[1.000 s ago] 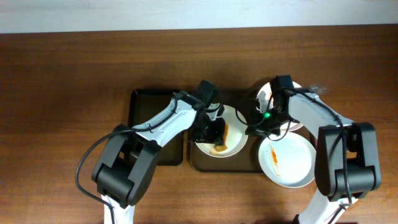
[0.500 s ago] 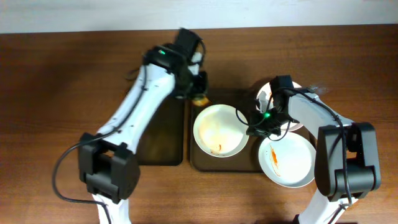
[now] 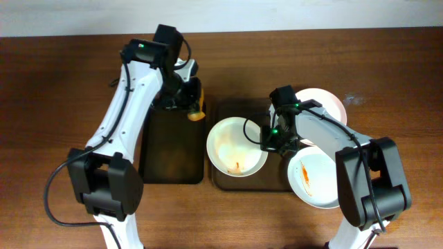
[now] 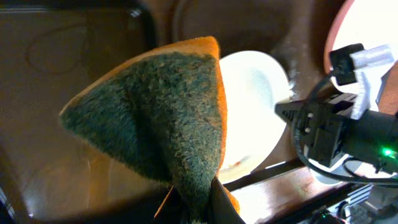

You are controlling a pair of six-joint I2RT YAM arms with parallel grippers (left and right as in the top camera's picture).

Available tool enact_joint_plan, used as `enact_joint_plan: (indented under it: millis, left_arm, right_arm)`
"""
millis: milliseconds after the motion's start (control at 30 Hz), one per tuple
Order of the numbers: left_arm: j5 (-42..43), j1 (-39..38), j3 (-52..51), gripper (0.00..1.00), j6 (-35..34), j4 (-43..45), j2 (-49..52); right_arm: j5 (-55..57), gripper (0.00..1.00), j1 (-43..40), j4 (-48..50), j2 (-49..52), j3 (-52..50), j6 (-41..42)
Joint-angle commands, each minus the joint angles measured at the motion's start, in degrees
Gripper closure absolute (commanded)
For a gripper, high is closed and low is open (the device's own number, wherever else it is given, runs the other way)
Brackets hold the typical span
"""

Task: Clean dirty plates on tray and stack at the side

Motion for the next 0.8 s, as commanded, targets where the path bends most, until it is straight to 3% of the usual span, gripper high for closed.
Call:
enact_joint_plan:
  millis: [0, 167, 433, 633, 767]
  left_arm:
    - [1.0, -4.2, -3.2, 1.0, -3.5, 3.7, -1.0]
    - [0.9, -8.0, -12.0, 1.0, -9.1, 10.6, -0.9]
    - [-7.1, -12.5, -12.7, 1.0, -13.9, 15.3, -0.7]
    - [-6.1, -19.2, -18.8, 1.0, -18.0, 27.8, 3.0]
    - [-4.3, -22.4, -20.1, 1.0, -18.1, 28.3, 4.7]
  right_arm:
    - [0.7, 0.96, -1.7, -1.6, 1.4, -0.7, 12.9]
    - [1.7, 0.96, -2.4, -1.2, 1.3, -0.5, 18.6]
    - [12.8, 0.96, -2.8, -3.6, -5.7, -0.6, 21.9]
    - [12.8, 0.96, -2.8, -3.6, -5.7, -0.6, 22.0]
    - [12.7, 0.96, -2.8, -3.6, -5.7, -0.6, 22.0]
